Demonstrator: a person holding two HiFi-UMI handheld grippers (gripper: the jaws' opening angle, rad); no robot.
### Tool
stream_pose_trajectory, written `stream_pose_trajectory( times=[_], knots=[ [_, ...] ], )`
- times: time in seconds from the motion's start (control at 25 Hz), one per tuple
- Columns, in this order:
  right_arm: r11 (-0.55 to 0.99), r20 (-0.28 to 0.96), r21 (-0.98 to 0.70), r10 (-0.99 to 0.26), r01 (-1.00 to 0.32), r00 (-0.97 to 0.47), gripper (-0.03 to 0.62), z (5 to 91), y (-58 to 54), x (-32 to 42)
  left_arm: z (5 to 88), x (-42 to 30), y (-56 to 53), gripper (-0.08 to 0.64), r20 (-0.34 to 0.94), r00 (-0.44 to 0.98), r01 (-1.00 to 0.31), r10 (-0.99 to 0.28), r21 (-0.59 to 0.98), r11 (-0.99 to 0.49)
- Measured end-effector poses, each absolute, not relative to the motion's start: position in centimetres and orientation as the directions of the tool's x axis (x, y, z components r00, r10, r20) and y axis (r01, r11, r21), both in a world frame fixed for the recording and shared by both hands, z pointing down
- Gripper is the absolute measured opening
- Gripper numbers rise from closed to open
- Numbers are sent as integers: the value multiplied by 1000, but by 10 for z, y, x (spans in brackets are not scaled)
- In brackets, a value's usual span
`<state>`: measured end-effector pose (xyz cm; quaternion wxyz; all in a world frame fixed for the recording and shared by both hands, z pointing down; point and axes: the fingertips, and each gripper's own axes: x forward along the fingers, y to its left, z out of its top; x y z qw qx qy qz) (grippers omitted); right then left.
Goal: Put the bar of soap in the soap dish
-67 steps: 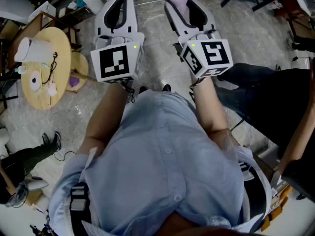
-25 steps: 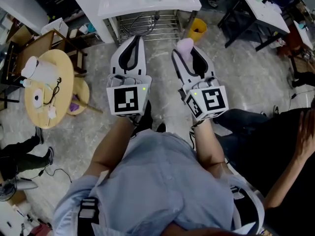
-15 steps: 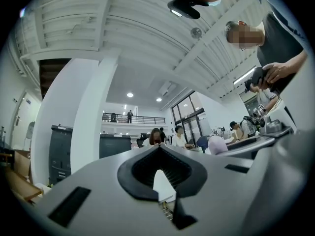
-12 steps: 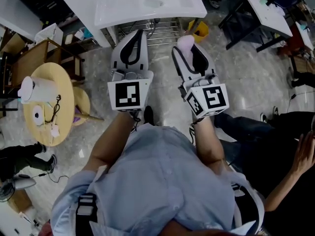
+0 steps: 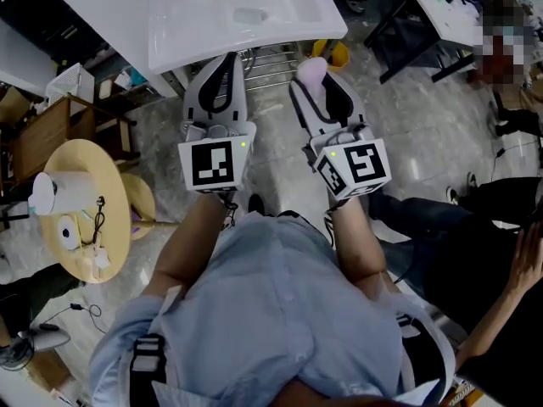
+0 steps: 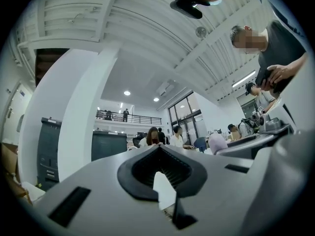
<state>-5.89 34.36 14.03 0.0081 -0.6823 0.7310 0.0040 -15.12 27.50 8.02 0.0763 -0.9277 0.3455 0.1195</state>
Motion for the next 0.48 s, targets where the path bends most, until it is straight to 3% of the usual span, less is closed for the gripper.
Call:
stream_pose_trajectory(
  times=[0.48],
  knots=[
    [61,-13,-10,-998,-998,-61,206,150,308,-31,99,-127,236,9,-247,740,-658,-626,-75,-749]
  ],
)
